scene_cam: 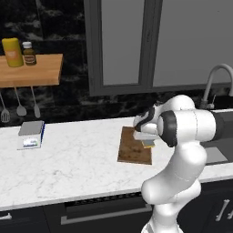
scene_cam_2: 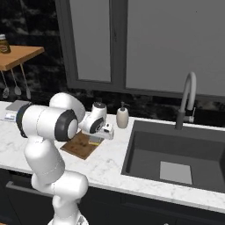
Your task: Pick up the sponge from the counter and clean the cutting board by briefly scrubbing or pressing down on the cutting board. Once finished, release the sponge.
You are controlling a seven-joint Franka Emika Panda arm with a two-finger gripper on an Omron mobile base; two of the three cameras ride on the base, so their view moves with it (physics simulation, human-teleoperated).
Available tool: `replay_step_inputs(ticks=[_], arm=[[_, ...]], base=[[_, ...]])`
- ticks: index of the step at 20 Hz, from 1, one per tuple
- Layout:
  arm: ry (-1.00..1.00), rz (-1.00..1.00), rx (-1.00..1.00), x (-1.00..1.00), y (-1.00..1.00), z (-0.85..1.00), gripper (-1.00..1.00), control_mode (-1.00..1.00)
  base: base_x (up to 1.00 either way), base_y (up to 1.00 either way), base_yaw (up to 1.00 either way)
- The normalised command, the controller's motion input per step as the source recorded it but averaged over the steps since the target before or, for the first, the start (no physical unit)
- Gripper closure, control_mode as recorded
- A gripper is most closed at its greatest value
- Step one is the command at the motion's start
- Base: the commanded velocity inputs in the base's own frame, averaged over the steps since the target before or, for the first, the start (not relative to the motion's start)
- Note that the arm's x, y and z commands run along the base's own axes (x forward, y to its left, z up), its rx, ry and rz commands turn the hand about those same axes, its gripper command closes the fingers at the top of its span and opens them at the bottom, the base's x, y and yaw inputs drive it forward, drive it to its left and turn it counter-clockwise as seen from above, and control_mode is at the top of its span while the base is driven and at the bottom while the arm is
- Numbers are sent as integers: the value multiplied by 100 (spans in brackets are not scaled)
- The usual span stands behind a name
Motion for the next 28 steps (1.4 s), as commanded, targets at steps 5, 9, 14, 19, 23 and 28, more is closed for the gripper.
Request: replay_step_inputs(ticks=[5,9,14,19,23,28], arm=[[7,0,0,3,17,57,100,-100],[5,0,-3,35,76,-16,100,-100],[0,0,0,26,49,-78,100,-100],[0,0,0,-19,38,-100,100,-100],[0,1,0,-83,9,-64,100,-100],[-2,2,0,-100,0,-43,100,-100]], base=[[0,0,0],[0,0,0],[0,0,0],[0,0,0],[0,0,0],[0,0,0]])
